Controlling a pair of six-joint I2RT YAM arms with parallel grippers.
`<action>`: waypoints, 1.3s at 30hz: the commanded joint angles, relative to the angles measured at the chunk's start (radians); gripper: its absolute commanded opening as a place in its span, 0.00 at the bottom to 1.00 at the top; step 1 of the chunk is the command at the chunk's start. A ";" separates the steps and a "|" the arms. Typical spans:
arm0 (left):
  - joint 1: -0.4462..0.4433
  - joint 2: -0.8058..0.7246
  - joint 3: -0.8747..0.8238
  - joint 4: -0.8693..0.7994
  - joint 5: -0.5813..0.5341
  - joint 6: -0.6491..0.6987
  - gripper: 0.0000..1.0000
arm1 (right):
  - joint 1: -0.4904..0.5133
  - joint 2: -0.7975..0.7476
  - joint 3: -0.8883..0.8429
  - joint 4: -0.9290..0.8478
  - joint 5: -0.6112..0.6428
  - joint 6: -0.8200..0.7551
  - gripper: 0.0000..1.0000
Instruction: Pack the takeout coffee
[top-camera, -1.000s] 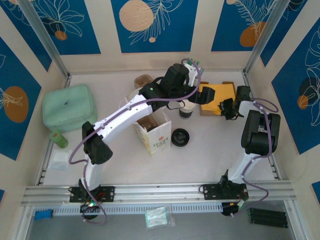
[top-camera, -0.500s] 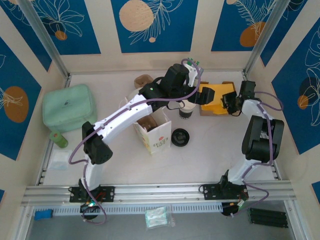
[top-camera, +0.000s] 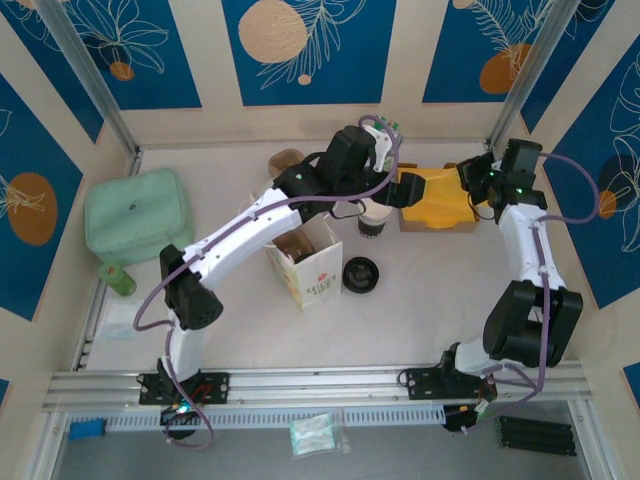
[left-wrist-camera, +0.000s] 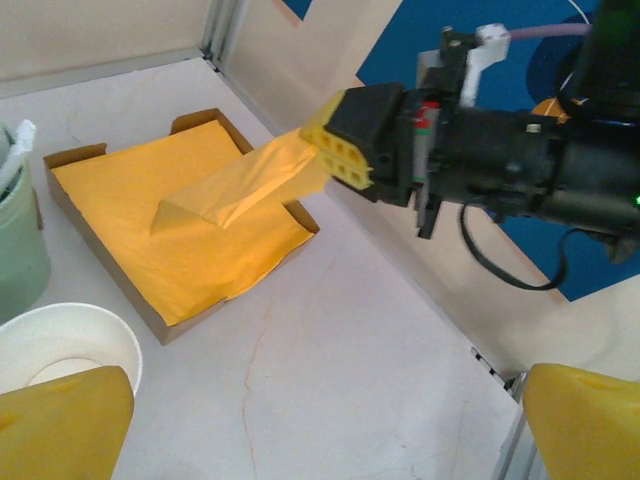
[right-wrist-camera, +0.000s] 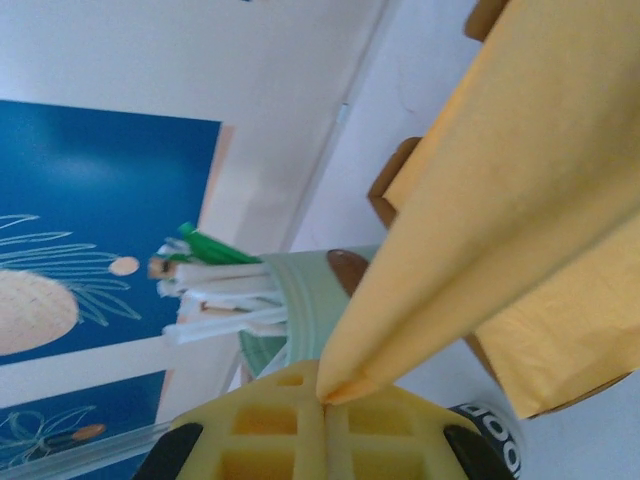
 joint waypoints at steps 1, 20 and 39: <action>0.016 -0.073 0.034 -0.028 -0.043 0.036 0.99 | 0.003 -0.082 0.040 -0.044 -0.062 -0.021 0.00; 0.182 -0.361 -0.206 -0.025 -0.136 0.037 1.00 | 0.187 -0.350 0.232 -0.156 -0.255 -0.053 0.00; 0.273 -0.647 -0.453 -0.090 -0.150 0.013 0.99 | 0.688 -0.122 0.596 -0.156 -0.276 -0.108 0.00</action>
